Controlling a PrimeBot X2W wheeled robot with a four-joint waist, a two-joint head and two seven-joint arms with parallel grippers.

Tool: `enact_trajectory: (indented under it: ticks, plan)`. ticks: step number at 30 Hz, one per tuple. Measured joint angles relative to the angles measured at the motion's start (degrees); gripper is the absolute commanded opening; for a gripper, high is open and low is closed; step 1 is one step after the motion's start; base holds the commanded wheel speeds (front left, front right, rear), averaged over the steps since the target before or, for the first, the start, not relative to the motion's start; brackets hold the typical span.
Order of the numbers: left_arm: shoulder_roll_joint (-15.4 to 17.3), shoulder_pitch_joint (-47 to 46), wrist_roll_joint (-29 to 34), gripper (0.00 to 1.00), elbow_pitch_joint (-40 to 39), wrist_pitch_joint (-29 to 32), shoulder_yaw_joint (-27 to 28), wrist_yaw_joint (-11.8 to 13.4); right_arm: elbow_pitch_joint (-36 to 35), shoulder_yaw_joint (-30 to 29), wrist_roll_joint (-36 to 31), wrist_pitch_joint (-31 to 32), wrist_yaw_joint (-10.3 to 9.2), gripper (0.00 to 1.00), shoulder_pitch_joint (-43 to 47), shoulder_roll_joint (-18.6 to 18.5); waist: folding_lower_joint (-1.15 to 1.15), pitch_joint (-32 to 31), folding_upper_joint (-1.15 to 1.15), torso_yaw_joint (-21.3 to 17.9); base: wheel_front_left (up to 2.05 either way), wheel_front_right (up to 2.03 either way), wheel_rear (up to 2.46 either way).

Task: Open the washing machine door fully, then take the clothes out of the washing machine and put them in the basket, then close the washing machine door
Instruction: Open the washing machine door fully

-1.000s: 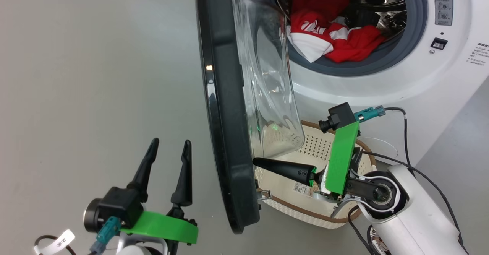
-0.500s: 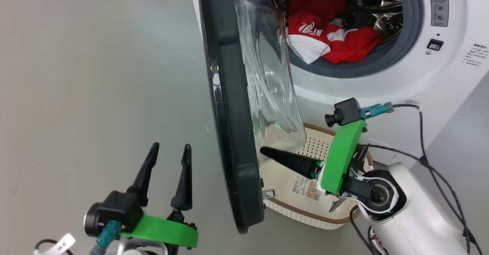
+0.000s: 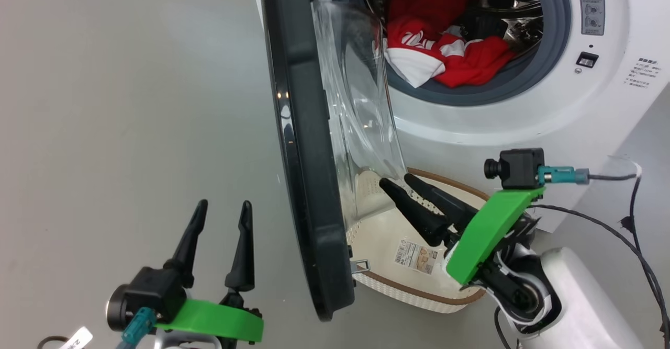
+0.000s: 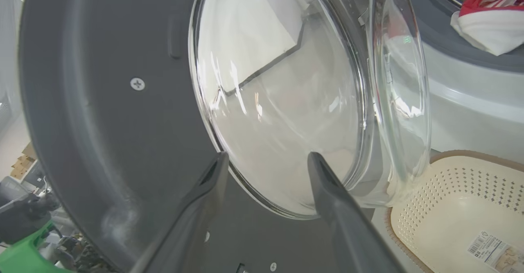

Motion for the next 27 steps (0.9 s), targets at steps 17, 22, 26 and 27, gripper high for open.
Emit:
enact_trajectory:
  ticks: [17,22,26,27]
  plan:
    - [0.0,1.0,0.6,1.00,-1.5,0.0,1.0,-0.1,-2.2,-4.1,-33.5,-24.1,0.02,1.00,5.6,-1.5,0.00,0.8,0.00,-1.0,0.00,0.00,0.00]
    - [0.0,1.0,0.8,1.00,-2.2,0.0,1.1,-0.1,-2.5,-6.9,-38.0,-27.7,0.07,1.00,8.0,-0.5,0.00,0.8,0.00,-1.0,0.00,0.00,0.00]
    - [0.0,1.0,0.9,1.00,-2.5,0.0,1.2,-0.1,-3.1,-7.8,-39.5,-30.5,0.07,1.00,10.1,0.1,0.00,0.6,0.00,-1.0,0.00,0.00,0.00]
    - [0.0,1.0,1.1,1.00,-2.6,0.0,1.2,-0.1,-3.2,-7.8,-39.8,-31.1,0.07,1.00,10.5,0.2,0.00,0.6,0.00,-1.0,0.00,0.00,0.00]
